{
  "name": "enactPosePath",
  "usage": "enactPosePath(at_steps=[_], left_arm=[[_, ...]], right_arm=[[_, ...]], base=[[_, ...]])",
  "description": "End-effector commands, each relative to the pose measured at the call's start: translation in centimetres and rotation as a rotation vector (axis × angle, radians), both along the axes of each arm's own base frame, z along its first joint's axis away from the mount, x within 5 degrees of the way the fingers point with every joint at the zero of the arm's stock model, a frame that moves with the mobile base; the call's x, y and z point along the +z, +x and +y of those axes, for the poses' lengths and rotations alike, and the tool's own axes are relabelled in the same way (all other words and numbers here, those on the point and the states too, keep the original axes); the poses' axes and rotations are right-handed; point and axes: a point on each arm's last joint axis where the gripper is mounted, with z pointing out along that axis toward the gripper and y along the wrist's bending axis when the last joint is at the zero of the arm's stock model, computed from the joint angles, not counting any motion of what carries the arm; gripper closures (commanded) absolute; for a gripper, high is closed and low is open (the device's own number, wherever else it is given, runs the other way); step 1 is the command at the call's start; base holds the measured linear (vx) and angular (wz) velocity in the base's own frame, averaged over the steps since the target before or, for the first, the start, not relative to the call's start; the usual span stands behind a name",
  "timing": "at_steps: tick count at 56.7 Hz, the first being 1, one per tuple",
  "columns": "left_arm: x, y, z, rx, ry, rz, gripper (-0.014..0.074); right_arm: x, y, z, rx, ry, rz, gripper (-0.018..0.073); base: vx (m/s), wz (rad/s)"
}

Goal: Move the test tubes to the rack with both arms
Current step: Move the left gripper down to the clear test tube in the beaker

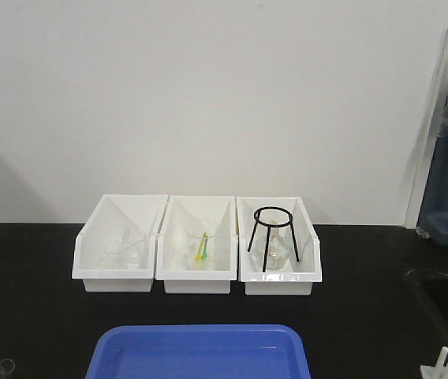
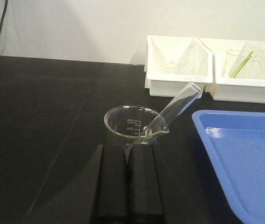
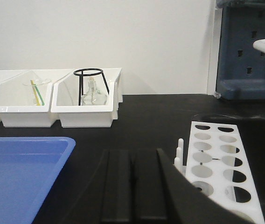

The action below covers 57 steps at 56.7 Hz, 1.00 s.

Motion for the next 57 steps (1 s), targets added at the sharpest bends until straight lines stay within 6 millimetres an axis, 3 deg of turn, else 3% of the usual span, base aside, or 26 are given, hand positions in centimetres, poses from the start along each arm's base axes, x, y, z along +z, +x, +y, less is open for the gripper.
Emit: enactPosePath(at_steps=[1, 21, 22, 31, 43, 50, 57], left_arm=[[1.7, -0.1, -0.1, -0.015, -0.009, -0.112, 0.0601], [2.7, -0.1, -0.3, -0.036, -0.022, -0.226, 0.0601], [4.6, -0.5, -0.6, -0.068, -0.019, -0.409, 0.0601], [7.7, -1.5, -0.9, -0.105, -0.015, -0.635, 0.0600], [12.4, -1.4, -0.7, -0.063, 0.119, -0.531, 0.0585], [13.5, -0.4, -0.5, -0.036, 0.192, -0.428, 0.0545], [13.1, 0.9, -0.5, -0.037, 0.238, -0.352, 0.0472]], right_arm=[[0.4, 0.0, 0.0, -0.001, -0.012, -0.081, 0.0568], [1.6, -0.2, 0.1, 0.012, -0.005, -0.218, 0.0568], [2.8, -0.4, 0.2, 0.012, -0.030, -0.280, 0.0568], [5.8, -0.8, 0.1, -0.001, -0.074, -0.293, 0.0568], [11.1, -0.6, 0.1, -0.014, -0.137, -0.328, 0.0563], [11.6, 0.6, 0.1, -0.010, -0.145, -0.276, 0.0557], [11.1, 1.8, 0.2, -0.005, -0.148, -0.209, 0.0534]], base=[[0.00, 0.00], [0.00, 0.00], [0.00, 0.00], [0.00, 0.00], [0.00, 0.00], [0.00, 0.00], [0.00, 0.00]])
